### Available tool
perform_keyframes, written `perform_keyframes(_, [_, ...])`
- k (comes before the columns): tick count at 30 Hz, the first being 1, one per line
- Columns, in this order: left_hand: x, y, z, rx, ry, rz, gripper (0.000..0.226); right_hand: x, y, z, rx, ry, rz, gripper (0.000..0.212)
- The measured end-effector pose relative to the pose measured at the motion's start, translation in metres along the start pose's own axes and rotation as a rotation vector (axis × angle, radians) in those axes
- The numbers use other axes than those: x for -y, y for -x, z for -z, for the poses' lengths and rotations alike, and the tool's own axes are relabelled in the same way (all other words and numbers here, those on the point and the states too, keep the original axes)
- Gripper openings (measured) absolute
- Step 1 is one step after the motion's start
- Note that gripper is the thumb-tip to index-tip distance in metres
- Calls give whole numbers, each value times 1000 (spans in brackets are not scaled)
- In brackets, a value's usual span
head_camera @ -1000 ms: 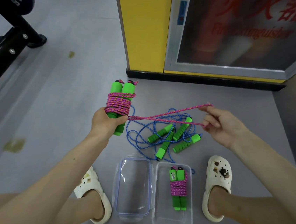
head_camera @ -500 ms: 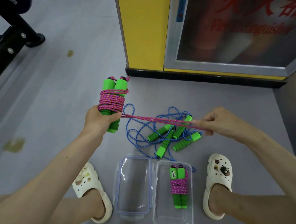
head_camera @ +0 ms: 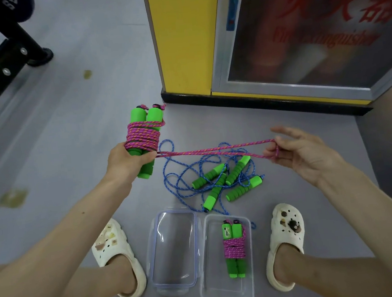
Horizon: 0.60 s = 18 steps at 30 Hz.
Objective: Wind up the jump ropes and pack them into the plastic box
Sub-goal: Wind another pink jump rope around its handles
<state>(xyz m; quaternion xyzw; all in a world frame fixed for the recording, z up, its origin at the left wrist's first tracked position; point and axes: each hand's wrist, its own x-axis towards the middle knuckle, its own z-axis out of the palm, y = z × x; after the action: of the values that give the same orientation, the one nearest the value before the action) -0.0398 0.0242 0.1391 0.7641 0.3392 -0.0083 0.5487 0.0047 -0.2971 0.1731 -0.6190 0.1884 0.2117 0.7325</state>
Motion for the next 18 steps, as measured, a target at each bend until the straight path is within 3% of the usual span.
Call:
perform_keyframes(3, [0,5,-6,41,-58,-8,35,-6,-6,0,-75,-180,-76,22])
perform_keyframes(8, [-1,7,-11,65,-60,-1,38,-5,-7,3,-1,-379,-110,54])
perform_keyframes(12, [-2,9,-13,79,-54,3,38,-9,-9,1,-53,-290,-20,41])
perform_keyframes(18, [-4,11,-13,91,-44,8,39,-17,-9,1,-191,68,150,13])
